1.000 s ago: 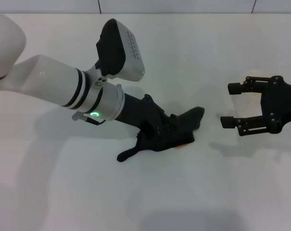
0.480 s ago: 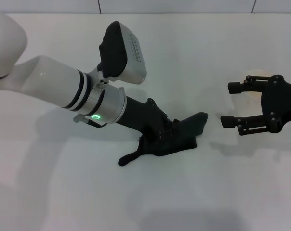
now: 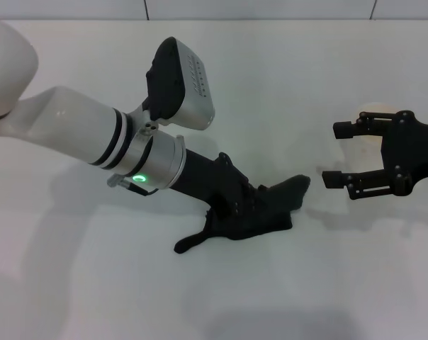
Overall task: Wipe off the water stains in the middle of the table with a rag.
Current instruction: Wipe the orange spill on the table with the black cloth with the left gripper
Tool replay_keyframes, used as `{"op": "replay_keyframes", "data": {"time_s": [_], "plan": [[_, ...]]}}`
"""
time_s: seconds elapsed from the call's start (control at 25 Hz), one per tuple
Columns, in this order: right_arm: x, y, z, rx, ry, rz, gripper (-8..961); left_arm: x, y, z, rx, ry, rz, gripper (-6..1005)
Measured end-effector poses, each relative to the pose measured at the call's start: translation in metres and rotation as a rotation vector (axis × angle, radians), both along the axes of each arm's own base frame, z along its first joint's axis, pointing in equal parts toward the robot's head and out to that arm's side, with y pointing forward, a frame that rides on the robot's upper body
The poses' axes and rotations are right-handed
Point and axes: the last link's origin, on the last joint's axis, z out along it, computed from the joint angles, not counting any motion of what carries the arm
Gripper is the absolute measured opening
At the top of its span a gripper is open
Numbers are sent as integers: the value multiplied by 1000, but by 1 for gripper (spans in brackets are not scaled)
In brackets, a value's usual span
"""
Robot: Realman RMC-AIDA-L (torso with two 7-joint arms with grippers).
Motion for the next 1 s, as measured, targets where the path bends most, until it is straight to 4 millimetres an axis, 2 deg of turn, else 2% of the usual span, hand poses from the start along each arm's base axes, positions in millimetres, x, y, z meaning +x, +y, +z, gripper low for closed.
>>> {"op": "replay_keyframes", "data": {"time_s": [0.44, 0.72, 1.0], "plan": [[0, 0, 1, -4, 2, -10, 854, -2, -3, 4, 9, -35, 14, 87], [1, 0, 1, -4, 0, -12, 854, -26, 0, 33, 139, -111, 102, 86], [0, 1, 0, -4, -2, -10, 854, -52, -2, 53, 202, -111, 178, 85]]}}
